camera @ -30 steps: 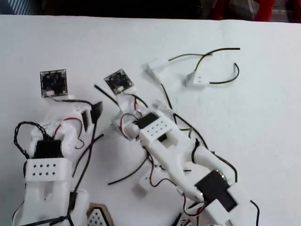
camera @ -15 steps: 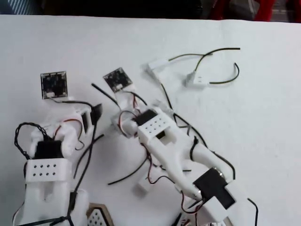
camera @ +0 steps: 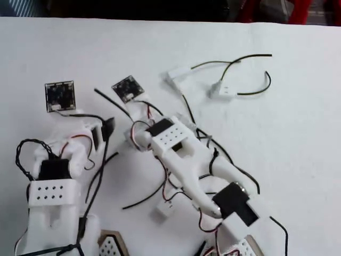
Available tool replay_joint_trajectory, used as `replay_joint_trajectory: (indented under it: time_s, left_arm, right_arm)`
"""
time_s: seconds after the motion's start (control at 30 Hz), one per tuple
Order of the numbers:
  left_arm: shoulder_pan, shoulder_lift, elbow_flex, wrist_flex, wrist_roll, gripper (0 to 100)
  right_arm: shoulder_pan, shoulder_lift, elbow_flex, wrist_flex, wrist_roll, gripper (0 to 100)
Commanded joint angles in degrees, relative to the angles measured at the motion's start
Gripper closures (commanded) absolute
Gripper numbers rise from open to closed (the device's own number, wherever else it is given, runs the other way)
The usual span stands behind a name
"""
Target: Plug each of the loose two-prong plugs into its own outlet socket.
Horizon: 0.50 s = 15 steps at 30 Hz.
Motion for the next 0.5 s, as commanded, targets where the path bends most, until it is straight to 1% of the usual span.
replay_joint_trajectory:
  time_s: [0.0, 0.47]
  left_arm:
    - [-2.3, -1.5, -0.4, -0.3, 0.8, 70]
    - [-2.7, -1.5, -0.4, -0.3, 0.8, 70]
  right_arm:
    - [0.0, 1.9, -0.4, 1.4, 1.1, 98.1]
    - [-0.1, 4.5, -0.6, 2.2, 1.2, 98.1]
